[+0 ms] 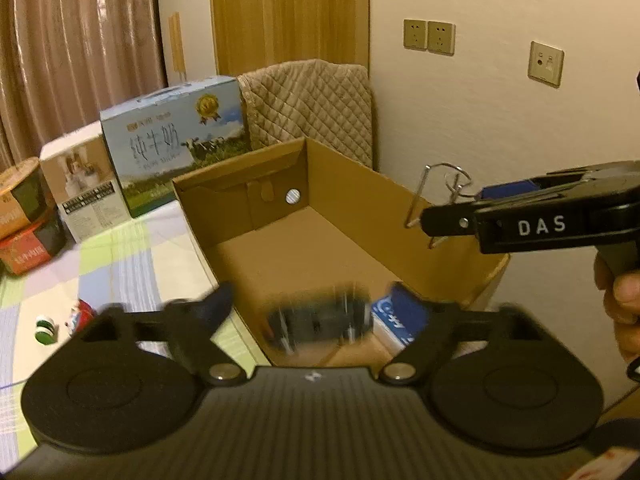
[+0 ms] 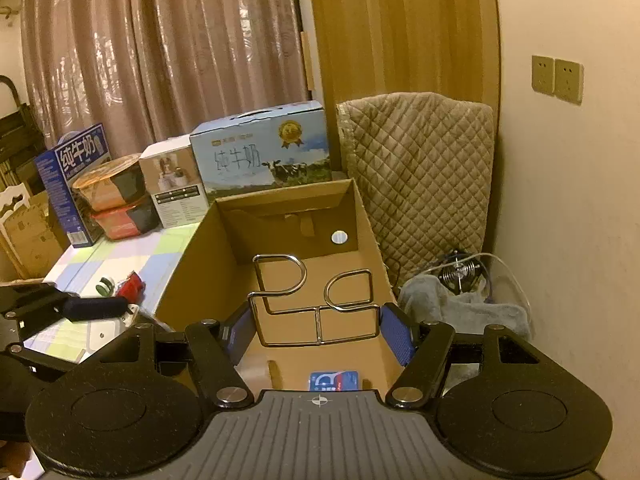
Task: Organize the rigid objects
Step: 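Carry car and rack to the cardboard box while the left gripper releases the car inside, then lower the wire rack into the cardboard box and open the right gripper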
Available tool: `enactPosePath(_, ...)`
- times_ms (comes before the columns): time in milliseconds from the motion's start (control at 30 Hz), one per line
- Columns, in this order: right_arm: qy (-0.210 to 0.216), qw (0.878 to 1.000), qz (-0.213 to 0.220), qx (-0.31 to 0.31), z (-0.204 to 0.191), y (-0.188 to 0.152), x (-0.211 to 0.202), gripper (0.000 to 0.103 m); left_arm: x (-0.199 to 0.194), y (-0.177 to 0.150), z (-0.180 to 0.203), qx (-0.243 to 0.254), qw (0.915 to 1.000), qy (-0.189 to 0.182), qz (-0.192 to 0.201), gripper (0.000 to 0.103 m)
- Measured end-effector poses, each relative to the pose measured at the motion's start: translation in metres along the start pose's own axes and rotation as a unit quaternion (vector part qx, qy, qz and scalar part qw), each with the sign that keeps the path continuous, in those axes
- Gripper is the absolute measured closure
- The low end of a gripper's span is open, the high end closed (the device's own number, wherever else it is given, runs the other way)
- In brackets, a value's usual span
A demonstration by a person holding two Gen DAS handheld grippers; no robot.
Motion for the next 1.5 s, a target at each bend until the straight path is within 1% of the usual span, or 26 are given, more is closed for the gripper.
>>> enactPosePath(133, 0.0, 1.0, -0.002, 0.003, 0.003, -0.002, 0.0, 0.039, -0.005, 0.0, -0.006, -0.007, 1.0, 0.002, 0.003, 0.016)
enactPosePath(267, 0.004, 1.0, -0.005, 0.004, 0.001, -0.006, 0.0, 0.039, -0.015, -0.002, -0.02, -0.004, 0.9997, 0.026, 0.005, 0.016)
enactPosePath(467, 0.009, 1.0, -0.008, 0.006, -0.004, -0.01, 0.0, 0.039, -0.032, -0.013, -0.047, -0.021, 0.9985, 0.051, 0.0, 0.016)
enactPosePath(700, 0.016, 1.0, -0.01, 0.0, -0.018, -0.012, 0.003, 0.039, -0.043, -0.023, -0.063, -0.033, 0.9974, 0.065, -0.004, 0.016)
enactPosePath(800, 0.019, 1.0, -0.015, 0.0, -0.022, -0.013, 0.006, 0.039, -0.045, -0.026, -0.067, -0.037, 0.9969, 0.068, -0.004, 0.012)
enactPosePath(900, 0.024, 1.0, -0.017, 0.013, -0.022, -0.015, 0.008, 0.038, -0.046, -0.029, -0.071, -0.039, 0.9966, 0.073, -0.003, 0.006)
enactPosePath(933, 0.025, 0.999, -0.017, 0.018, -0.021, -0.015, 0.009, 0.036, -0.046, -0.029, -0.072, -0.039, 0.9964, 0.075, -0.003, 0.003)
enactPosePath(967, 0.025, 0.999, -0.015, 0.023, -0.021, -0.014, 0.008, 0.027, -0.047, -0.03, -0.073, -0.039, 0.9962, 0.077, -0.002, 0.001)
enactPosePath(1033, 0.024, 0.999, -0.005, 0.033, -0.018, -0.012, 0.005, 0.014, -0.048, -0.032, -0.076, -0.039, 0.996, 0.08, -0.003, 0.001)
enactPosePath(1267, 0.022, 0.999, 0.005, 0.033, -0.019, -0.006, -0.006, 0.014, -0.057, -0.042, -0.085, -0.04, 0.9954, 0.087, -0.006, 0.001)
enactPosePath(1500, 0.034, 0.999, 0.014, 0.024, -0.041, -0.004, -0.02, 0.014, -0.078, -0.053, -0.098, -0.045, 0.9941, 0.098, -0.004, 0.001)
Point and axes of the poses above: each gripper's, at about its wrist camera, not at the fingertips, and x roughly the way its jaws point, z to its right, y to its top, the point moved 9 cm from there along x, roughly the way its jaws point, and after that the axes turned 2 degrees about y, right-handed, at the moved point
